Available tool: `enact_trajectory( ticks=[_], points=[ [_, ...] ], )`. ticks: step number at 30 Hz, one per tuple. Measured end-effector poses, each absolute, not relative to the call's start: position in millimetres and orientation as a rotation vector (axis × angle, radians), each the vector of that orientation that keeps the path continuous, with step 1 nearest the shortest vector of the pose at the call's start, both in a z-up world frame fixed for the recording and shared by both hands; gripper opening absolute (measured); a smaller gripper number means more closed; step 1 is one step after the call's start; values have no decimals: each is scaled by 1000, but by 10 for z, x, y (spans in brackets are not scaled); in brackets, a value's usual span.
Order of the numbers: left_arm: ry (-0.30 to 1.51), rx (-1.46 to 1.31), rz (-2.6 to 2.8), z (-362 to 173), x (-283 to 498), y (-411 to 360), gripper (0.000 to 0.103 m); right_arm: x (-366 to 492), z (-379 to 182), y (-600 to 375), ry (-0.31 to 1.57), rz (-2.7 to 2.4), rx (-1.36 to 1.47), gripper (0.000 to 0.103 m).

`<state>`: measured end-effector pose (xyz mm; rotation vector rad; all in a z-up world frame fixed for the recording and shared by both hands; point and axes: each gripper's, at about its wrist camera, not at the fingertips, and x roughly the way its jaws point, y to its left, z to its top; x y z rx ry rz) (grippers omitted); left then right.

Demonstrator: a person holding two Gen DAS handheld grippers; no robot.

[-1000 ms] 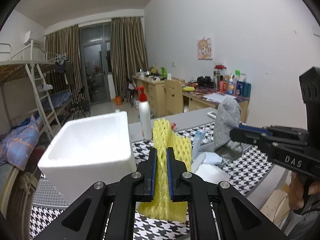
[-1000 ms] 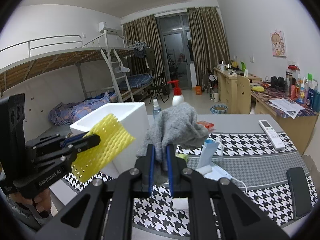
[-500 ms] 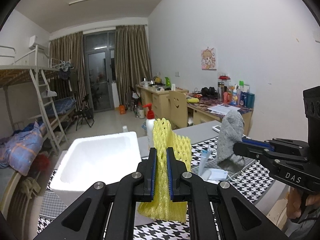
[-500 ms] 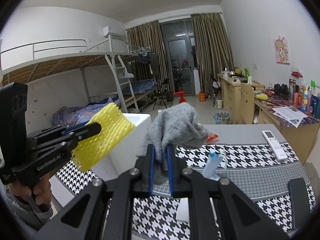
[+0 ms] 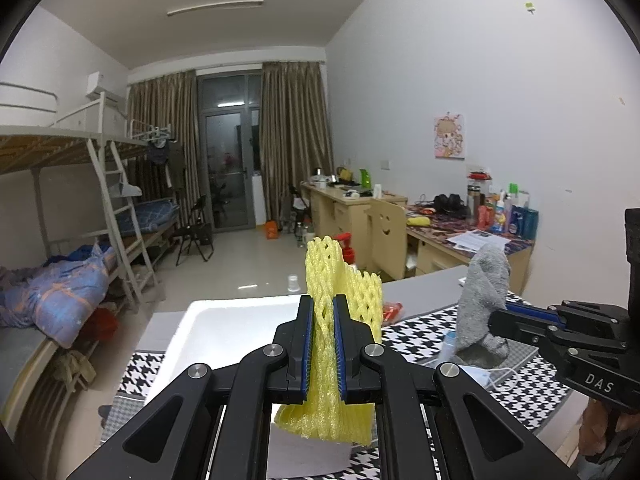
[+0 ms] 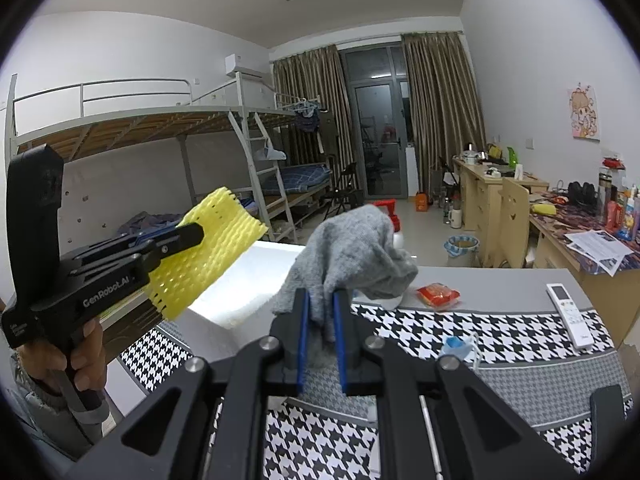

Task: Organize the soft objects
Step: 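Lift the yellow net with the left tool while the right tool lifts the grey sock, then drop the yellow net into the foam box with the left tool while the right tool drops the sock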

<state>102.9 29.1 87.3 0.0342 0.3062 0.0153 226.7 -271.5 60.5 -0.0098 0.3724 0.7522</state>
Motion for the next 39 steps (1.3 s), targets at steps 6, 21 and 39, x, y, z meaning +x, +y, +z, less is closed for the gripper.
enact_trajectory(
  ticks=[6,21,39],
  points=[
    [315,22,65,853,1090,405,10,2332,606,-2596,375,782,-18,15],
    [355,4,125,785,1266,645,10,2454,621,-2341,393,829,-38,15],
    [368,-23,177,694,1344,908,89,2510,644,-2083,418,827,-59,15]
  ],
)
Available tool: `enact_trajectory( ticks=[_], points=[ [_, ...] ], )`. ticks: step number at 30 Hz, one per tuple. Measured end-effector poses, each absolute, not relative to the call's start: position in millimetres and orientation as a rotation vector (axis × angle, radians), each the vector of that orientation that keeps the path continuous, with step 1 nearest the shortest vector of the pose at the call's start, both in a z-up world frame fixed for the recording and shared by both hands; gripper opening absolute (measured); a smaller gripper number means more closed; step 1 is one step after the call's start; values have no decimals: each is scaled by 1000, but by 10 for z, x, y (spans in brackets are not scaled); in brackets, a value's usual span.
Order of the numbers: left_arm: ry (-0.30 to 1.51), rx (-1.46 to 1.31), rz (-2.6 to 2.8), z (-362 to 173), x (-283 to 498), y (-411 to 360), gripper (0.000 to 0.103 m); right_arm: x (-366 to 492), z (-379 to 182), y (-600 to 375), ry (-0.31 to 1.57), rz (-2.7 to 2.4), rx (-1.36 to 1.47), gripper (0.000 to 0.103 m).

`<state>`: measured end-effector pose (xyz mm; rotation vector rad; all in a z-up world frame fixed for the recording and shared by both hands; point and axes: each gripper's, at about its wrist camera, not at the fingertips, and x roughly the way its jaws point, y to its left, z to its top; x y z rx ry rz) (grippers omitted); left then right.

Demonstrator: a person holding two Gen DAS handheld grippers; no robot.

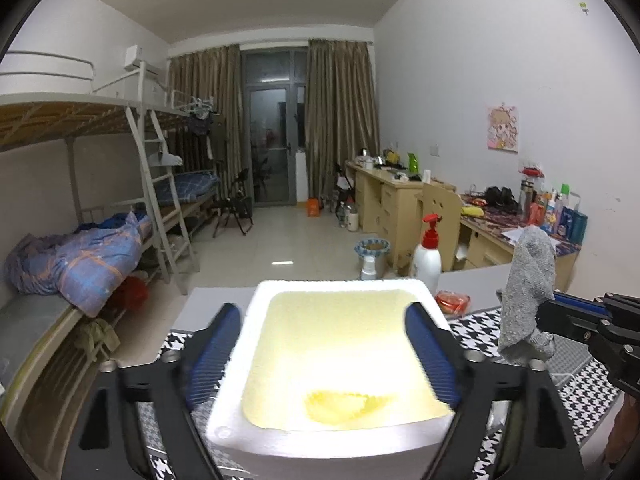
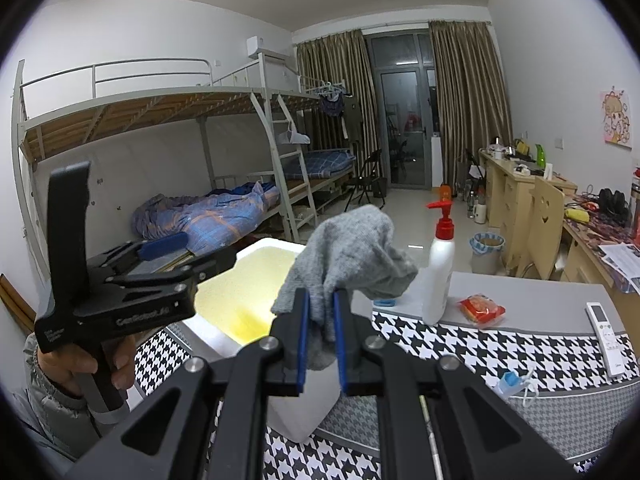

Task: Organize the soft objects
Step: 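Drop the yellow net into the foam box with the left tool while the right tool drops the sock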

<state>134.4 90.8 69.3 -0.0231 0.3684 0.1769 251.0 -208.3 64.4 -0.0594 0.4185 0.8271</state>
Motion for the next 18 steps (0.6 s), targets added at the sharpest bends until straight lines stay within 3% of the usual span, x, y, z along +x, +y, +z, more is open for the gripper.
enact_trajectory(
  ticks=[6,18],
  points=[
    [344,-39,208,728,1264,985,101,2523,651,-1985,424,842,-65,15],
    [323,-57,256,754,1082,1145,102,2509,681,-1714,430,897,-88,15]
  ],
)
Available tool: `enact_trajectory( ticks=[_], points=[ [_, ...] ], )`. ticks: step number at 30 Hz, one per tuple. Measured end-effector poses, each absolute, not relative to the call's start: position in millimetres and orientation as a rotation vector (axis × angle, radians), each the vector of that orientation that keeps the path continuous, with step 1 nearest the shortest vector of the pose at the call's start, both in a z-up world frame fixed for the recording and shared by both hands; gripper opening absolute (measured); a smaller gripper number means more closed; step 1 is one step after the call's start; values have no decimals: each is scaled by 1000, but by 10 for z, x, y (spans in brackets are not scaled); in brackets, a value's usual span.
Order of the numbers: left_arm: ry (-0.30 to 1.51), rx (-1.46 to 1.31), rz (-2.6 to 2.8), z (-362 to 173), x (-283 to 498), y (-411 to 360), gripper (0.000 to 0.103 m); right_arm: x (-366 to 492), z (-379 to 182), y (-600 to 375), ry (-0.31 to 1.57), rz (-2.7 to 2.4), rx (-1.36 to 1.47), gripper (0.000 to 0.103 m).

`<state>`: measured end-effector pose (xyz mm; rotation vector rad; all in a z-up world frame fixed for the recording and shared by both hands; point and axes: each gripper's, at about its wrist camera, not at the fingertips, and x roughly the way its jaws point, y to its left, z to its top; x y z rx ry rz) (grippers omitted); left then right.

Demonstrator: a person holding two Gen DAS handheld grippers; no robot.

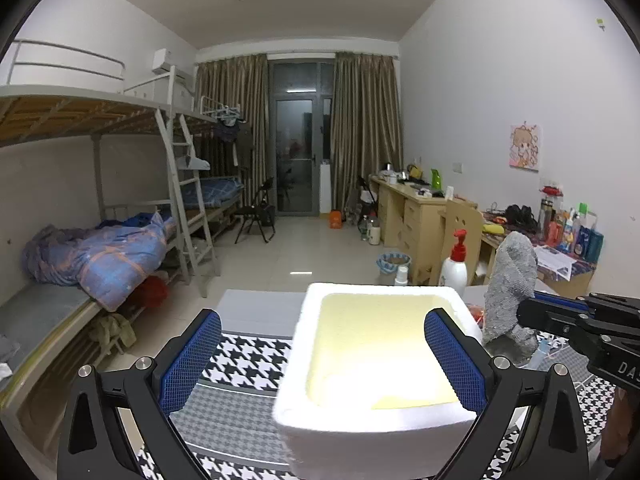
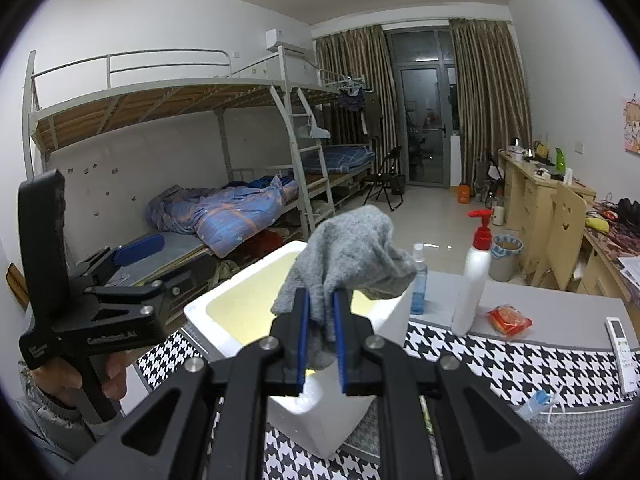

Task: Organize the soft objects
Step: 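Drop the yellow net into the foam box with the left tool while the right tool drops the sock, then withdraw both open tools from the foam box back over the table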

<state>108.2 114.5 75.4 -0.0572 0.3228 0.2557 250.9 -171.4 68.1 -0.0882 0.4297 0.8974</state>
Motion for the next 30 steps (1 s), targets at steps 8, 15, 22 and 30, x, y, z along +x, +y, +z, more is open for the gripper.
enact_trajectory(
  ticks=[8,15,22,30],
  points=[
    [322,-58,278,708,998,1224,102,2525,671,-1538,443,916,-99,15],
    [324,-64,295,662,924,1303,102,2595,634,-1415,477,935,-94,15],
    [331,-77,306,617,892,1348,102,2630,572,-1265,507,940,-114,16],
    [333,-91,320,596,880,1440,102,2651,553,-1207,502,915,-117,70]
  ],
)
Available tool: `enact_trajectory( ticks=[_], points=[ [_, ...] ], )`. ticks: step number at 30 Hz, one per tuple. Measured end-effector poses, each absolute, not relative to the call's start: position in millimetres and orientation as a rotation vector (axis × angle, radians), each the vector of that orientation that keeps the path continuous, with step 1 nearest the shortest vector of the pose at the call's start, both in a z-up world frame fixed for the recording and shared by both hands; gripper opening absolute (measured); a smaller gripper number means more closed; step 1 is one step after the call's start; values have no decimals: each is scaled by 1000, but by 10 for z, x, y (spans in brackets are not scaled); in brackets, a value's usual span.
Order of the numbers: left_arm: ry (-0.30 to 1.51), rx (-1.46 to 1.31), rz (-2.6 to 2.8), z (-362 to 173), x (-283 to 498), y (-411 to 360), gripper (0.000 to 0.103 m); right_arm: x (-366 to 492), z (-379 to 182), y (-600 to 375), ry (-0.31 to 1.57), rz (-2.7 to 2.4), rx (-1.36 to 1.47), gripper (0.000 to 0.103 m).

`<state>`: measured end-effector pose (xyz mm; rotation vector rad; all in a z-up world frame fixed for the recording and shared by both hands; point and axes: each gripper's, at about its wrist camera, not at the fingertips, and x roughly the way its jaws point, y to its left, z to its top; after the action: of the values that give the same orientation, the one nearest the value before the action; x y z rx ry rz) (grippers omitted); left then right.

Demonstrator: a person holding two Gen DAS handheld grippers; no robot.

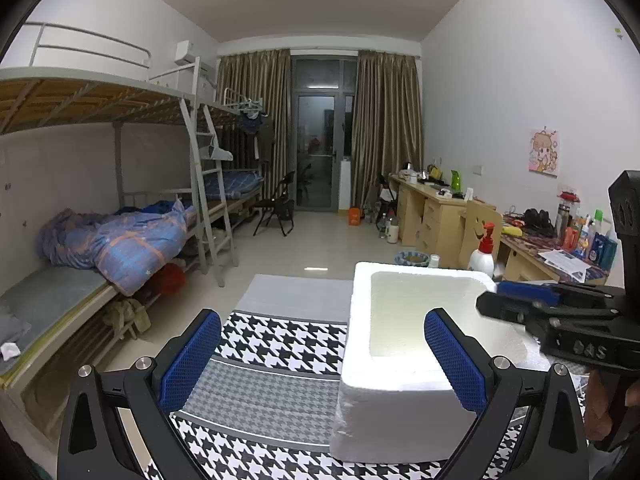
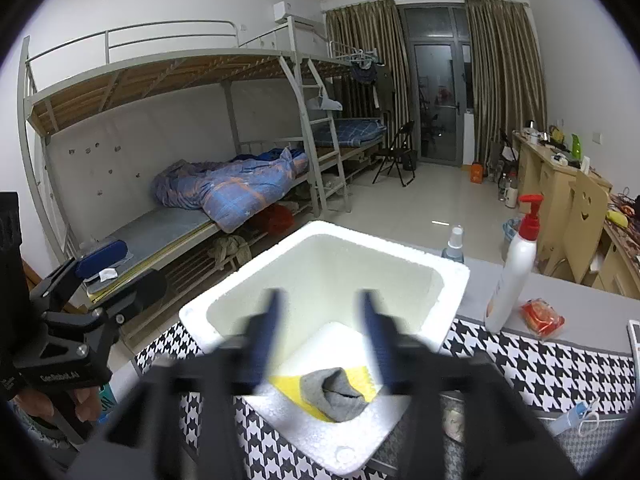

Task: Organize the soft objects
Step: 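Withdraw both open tools from the foam box back over the table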

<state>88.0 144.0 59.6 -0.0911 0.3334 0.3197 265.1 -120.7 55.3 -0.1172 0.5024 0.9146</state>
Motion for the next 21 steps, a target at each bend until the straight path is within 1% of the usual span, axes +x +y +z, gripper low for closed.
enact_trajectory(
  ticks=[1,5,8,21],
  points=[
    [334,-92,321,594,882,1447,102,2630,565,-1224,491,911,-116,73],
    [338,-90,321,583,875,1445,102,2579,589,-1258,480,909,-126,73],
    [336,-88,319,588,858,1435,102,2553,600,-1257,474,907,-123,77],
    [316,-62,294,667,761,1270,102,2428,697,-1468,429,886,-117,78]
  ],
)
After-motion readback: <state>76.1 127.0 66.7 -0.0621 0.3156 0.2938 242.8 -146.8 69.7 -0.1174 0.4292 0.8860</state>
